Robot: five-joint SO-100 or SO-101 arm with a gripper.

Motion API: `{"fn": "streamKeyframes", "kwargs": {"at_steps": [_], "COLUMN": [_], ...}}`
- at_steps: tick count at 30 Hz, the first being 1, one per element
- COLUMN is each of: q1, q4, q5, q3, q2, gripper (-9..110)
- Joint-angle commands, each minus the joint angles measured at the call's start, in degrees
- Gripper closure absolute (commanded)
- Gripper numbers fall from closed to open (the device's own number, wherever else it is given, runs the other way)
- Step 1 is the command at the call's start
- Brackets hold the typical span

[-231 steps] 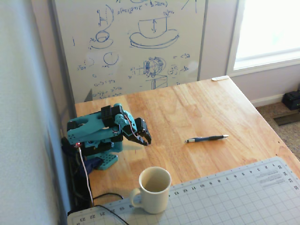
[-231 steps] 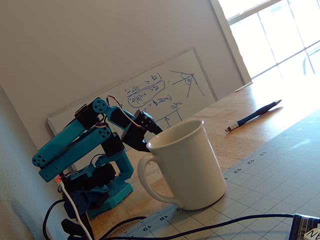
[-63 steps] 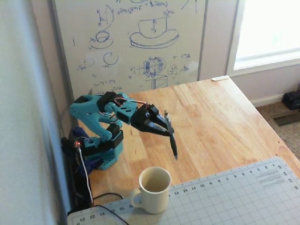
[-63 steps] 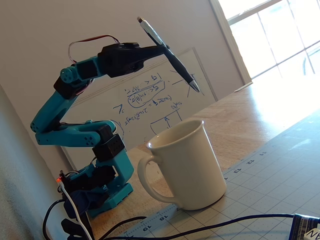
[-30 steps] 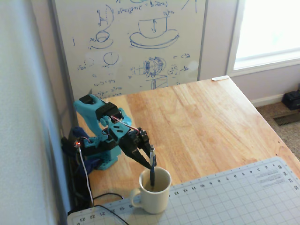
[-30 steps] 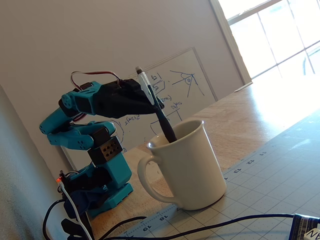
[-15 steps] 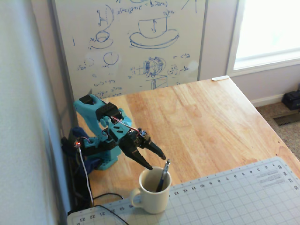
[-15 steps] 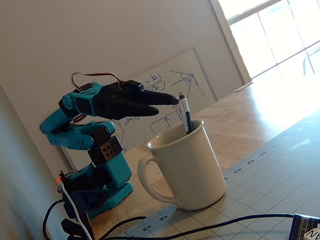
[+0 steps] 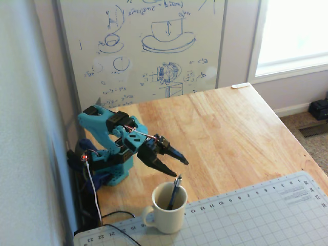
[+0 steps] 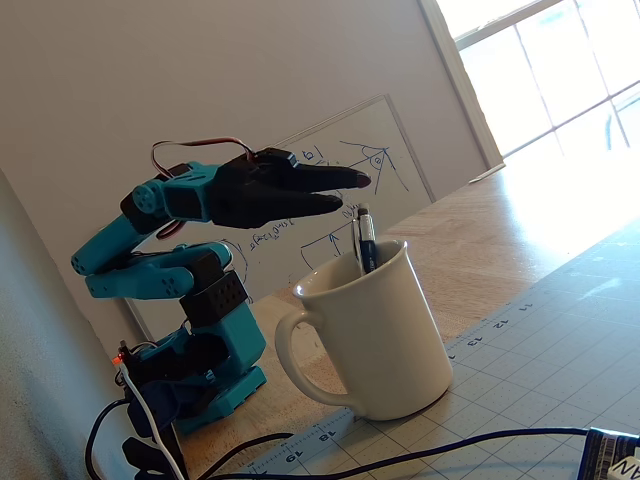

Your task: Grasp a pen and put it in a mug.

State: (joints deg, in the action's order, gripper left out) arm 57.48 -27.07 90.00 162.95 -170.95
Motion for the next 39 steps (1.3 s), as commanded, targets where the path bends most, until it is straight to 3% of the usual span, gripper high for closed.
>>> {"fn": "streamKeyframes", "kwargs": {"at_steps": [1, 13, 19, 31, 39], "q1": [-6.2, -28.9, -41.1, -57.1, -58.7], "q4": [1.1, -2.3, -11.8, -31.6, -42.6], "q5": [-12.7, -60.3, -75.4, -79.2, -79.3], "q3": [-1.8, -1.1, -1.8, -1.1, 2.5], "q2": [-0.9, 0.1, -0.9, -3.0, -13.3], "gripper": [83, 90, 95, 95, 95]}}
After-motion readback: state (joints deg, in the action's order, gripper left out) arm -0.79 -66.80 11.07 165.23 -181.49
